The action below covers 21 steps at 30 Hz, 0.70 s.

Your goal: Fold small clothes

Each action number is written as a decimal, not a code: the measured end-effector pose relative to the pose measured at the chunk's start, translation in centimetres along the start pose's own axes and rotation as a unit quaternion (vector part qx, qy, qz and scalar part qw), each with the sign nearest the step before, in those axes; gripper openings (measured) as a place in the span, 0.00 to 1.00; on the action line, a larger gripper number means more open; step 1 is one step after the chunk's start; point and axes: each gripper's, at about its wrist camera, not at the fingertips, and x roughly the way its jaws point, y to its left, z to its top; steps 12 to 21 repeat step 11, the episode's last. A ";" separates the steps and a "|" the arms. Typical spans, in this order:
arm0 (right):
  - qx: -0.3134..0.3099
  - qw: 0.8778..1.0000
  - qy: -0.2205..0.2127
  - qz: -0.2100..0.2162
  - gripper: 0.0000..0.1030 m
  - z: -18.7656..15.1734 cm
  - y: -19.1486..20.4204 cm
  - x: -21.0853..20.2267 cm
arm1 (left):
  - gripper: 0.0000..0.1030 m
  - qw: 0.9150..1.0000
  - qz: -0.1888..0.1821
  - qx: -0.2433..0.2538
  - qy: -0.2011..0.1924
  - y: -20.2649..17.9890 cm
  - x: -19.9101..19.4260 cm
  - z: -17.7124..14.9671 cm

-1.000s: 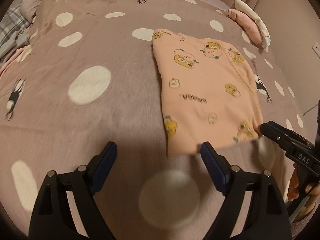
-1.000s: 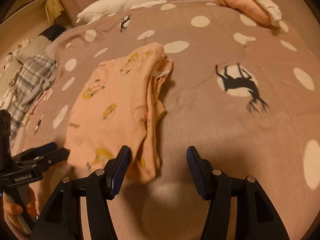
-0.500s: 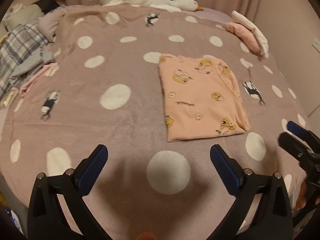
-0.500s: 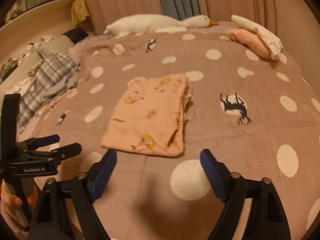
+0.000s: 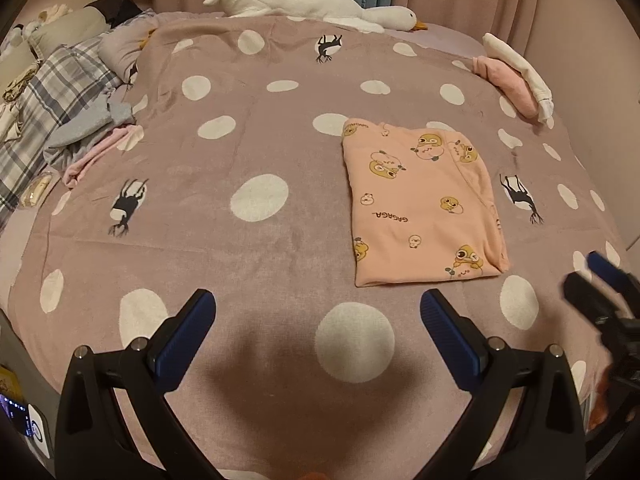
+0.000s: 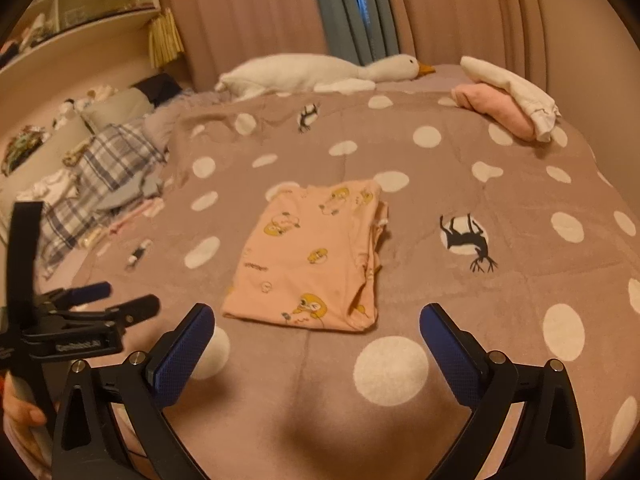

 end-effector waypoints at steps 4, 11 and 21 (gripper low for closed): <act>0.006 1.000 0.020 -0.005 0.99 -0.5 0.1 1.1 | 0.99 1.000 0.002 0.004 -0.005 -0.1 -0.2 0.0; 0.009 1.000 0.018 0.001 0.99 -0.4 0.2 0.9 | 0.99 1.000 -0.003 0.001 -0.011 0.0 -0.3 0.4; 0.009 1.000 0.018 0.001 0.99 -0.4 0.2 0.9 | 0.99 1.000 -0.003 0.001 -0.011 0.0 -0.3 0.4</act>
